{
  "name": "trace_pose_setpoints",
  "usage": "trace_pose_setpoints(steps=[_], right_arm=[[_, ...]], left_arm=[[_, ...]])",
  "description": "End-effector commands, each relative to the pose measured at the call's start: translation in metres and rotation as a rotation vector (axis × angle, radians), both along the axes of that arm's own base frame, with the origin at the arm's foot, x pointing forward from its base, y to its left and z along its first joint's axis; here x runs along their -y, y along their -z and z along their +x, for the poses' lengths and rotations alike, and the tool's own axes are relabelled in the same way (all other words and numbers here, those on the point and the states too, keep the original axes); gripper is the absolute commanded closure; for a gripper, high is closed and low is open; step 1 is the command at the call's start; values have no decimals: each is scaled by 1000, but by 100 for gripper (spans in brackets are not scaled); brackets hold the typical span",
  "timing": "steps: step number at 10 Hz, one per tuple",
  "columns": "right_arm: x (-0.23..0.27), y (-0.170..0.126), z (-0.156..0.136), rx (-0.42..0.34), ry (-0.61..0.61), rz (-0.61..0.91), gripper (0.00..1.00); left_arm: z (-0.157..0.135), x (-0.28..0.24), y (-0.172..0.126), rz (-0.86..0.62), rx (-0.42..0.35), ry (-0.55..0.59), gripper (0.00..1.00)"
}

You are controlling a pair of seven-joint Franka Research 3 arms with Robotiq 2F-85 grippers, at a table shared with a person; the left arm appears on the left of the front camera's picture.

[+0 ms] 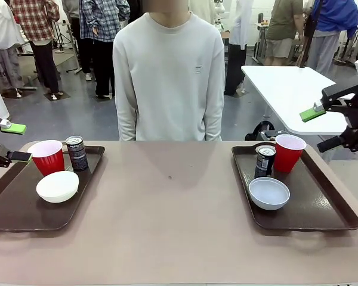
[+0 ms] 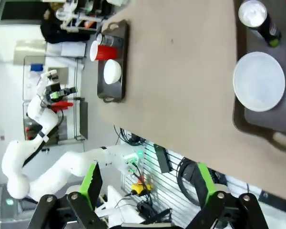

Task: Prepare tableware on both trays.
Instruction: Pick up a Picnic Bowl from the table and place it on a Handle tray.

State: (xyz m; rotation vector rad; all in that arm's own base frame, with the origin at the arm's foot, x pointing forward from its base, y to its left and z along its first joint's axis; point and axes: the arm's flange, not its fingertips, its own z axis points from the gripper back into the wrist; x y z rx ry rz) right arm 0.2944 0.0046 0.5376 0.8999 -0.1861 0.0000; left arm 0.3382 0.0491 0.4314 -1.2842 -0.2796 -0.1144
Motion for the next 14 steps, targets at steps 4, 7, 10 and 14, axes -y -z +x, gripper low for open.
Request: trace_pose_setpoints(steps=[4,7,10,14], right_arm=[[-29,125,-6,39,-186,119,0],[-30,139,3,33,-161,266,0],[-28,155,15,73,-194,387,0],[-22,167,21,79,-186,459,0]], left_arm=[[-4,0,2,-12,19,4,0],[-4,0,2,-12,19,4,0],[-4,0,2,-12,19,4,0],[-4,0,2,-12,19,4,0]])
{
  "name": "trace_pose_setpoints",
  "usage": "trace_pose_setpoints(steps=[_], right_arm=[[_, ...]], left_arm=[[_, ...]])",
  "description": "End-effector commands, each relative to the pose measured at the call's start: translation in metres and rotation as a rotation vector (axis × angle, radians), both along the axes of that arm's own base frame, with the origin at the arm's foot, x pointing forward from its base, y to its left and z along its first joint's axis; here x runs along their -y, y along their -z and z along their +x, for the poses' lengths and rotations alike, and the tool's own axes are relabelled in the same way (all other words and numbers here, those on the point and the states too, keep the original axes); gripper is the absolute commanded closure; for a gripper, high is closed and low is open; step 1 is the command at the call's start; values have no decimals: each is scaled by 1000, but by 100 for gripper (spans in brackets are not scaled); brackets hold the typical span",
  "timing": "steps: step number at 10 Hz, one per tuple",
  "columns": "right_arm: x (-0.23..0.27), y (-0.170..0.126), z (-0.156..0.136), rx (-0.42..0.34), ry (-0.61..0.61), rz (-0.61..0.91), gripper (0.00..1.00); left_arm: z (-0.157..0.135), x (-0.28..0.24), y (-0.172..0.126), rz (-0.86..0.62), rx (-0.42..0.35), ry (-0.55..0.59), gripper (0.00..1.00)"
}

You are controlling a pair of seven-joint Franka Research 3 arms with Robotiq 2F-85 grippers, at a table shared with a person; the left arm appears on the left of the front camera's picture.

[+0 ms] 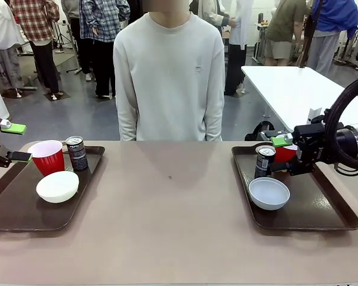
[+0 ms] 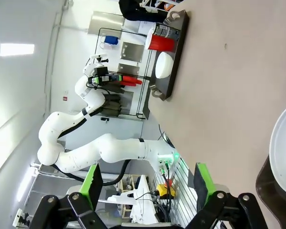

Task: Prepare tableware on both trays.
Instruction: Pick up a Picnic Bowl from the table and place it on a Handle tray.

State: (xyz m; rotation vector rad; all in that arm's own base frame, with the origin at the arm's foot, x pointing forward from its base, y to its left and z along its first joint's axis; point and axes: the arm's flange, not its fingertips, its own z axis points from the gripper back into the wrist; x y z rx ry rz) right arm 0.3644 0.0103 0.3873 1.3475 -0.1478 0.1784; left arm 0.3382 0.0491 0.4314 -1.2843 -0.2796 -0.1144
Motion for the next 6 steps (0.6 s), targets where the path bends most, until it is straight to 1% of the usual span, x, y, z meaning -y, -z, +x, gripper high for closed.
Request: trace_pose_setpoints(steps=[1,2,6], right_arm=[[-15,9,-57,27,81,9,0],[0,0,0,0,0,0,0],[0,0,0,0,0,0,0]], left_arm=[[-4,0,2,-12,19,4,0],[-4,0,2,-12,19,4,0],[-4,0,2,-12,19,4,0]])
